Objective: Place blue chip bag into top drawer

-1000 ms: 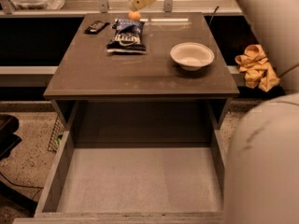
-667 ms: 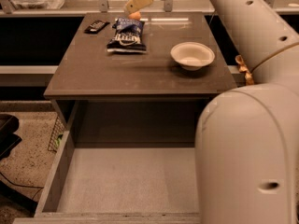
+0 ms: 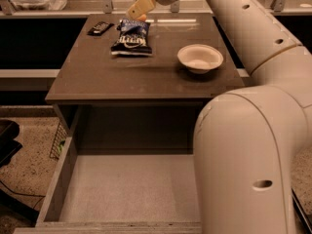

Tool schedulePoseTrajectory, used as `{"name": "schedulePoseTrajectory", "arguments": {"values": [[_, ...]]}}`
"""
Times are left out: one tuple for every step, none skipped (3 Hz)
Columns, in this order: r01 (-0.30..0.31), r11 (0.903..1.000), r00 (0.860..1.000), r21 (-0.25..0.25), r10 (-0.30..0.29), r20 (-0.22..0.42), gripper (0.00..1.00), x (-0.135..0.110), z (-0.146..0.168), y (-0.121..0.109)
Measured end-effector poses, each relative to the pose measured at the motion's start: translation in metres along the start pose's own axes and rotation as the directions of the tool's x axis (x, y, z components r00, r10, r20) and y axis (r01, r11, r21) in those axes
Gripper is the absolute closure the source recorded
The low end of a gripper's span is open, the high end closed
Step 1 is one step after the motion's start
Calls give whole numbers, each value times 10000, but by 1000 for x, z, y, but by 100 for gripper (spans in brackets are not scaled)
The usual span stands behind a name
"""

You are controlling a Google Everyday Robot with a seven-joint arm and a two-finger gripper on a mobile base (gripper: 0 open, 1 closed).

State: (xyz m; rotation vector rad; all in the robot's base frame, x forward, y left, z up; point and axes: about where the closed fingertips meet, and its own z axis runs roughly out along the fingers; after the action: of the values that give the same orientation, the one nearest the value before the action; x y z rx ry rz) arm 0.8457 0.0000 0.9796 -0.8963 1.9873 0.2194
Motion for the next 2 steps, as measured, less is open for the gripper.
{"name": "schedulePoseTrajectory", "arguments": {"values": [[338, 9992, 9987, -213, -346, -379, 0, 7, 34, 8], [418, 9975, 9958, -561, -462, -789, 0, 22, 67, 17]]}}
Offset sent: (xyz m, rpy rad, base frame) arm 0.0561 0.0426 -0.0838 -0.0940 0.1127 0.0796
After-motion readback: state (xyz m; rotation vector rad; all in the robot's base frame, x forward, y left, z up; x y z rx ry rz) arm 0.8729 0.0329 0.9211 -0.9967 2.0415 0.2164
